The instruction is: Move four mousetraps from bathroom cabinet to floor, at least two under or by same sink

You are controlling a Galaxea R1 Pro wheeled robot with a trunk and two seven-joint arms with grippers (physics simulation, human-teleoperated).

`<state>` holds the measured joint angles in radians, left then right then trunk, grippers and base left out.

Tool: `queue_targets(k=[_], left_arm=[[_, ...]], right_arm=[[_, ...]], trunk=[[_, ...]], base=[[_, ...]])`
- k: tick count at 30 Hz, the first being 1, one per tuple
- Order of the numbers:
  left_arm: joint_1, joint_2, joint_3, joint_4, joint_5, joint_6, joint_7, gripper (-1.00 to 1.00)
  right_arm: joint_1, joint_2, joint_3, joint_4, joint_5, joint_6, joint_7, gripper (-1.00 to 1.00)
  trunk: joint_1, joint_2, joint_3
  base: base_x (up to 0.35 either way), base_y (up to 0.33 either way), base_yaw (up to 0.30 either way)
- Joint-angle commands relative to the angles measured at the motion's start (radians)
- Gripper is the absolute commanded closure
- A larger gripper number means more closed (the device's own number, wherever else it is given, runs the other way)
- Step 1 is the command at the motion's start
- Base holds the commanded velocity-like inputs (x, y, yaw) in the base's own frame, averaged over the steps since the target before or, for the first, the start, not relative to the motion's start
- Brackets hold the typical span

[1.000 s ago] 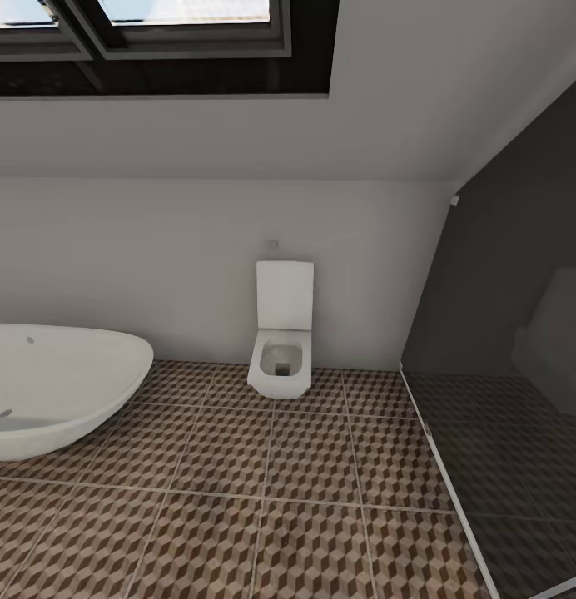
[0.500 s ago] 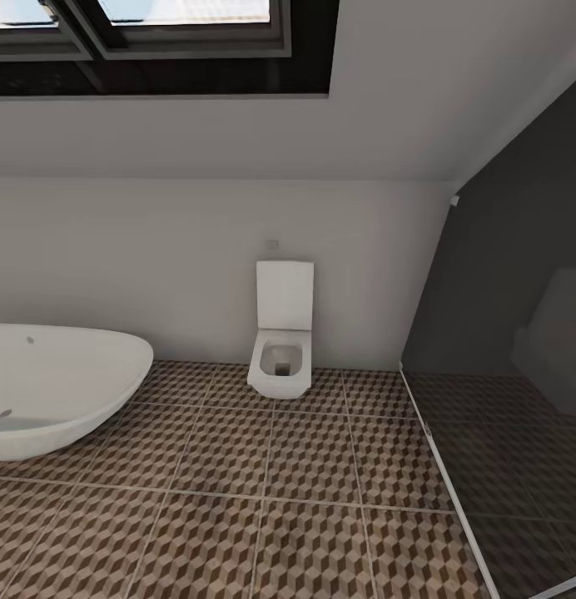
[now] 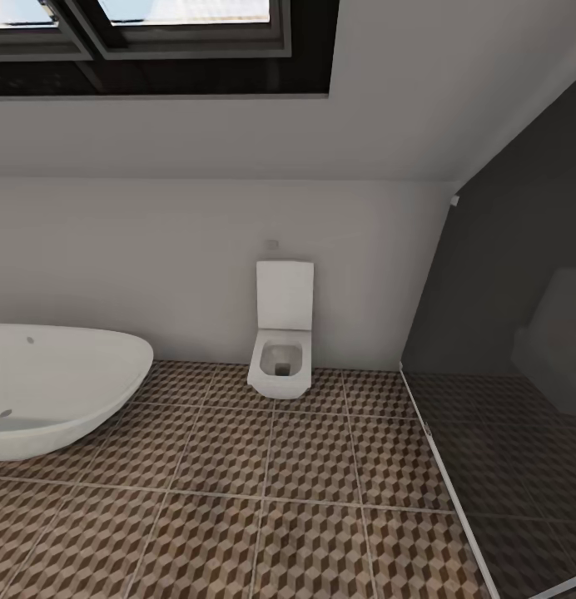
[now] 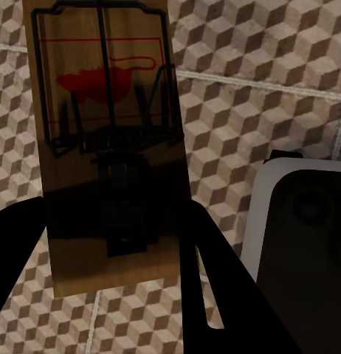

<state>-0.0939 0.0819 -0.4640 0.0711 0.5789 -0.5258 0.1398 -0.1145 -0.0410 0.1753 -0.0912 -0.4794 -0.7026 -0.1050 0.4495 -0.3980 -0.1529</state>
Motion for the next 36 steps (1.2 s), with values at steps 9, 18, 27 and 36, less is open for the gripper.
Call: queue_targets(k=[9, 18, 27, 36], left_arm=[[-0.001, -0.001, -0.007, 0.003, -0.002, -0.003, 0.006, 1.00], [-0.001, -0.001, -0.007, 0.003, -0.002, -0.003, 0.006, 1.00], [-0.001, -0.001, -0.007, 0.003, -0.002, -0.003, 0.006, 1.00], [-0.001, -0.001, -0.007, 0.003, -0.002, -0.003, 0.006, 1.00]], right_arm=[[-0.001, 0.000, 0.009, 0.000, -0.002, -0.002, -0.008, 1.00], [-0.001, 0.000, 0.009, -0.001, -0.003, -0.002, -0.008, 1.00], [-0.001, 0.000, 0.009, 0.000, -0.002, -0.002, -0.008, 1.00], [-0.001, 0.000, 0.009, -0.001, -0.002, -0.002, -0.008, 1.00]], trunk=[[0.001, -0.002, -0.002], [0.001, -0.002, -0.002], [0.001, -0.002, -0.002], [0.001, -0.002, -0.002]], base=[[0.000, 0.000, 0.000], [0.000, 0.000, 0.000], [0.000, 0.000, 0.000], [0.000, 0.000, 0.000]])
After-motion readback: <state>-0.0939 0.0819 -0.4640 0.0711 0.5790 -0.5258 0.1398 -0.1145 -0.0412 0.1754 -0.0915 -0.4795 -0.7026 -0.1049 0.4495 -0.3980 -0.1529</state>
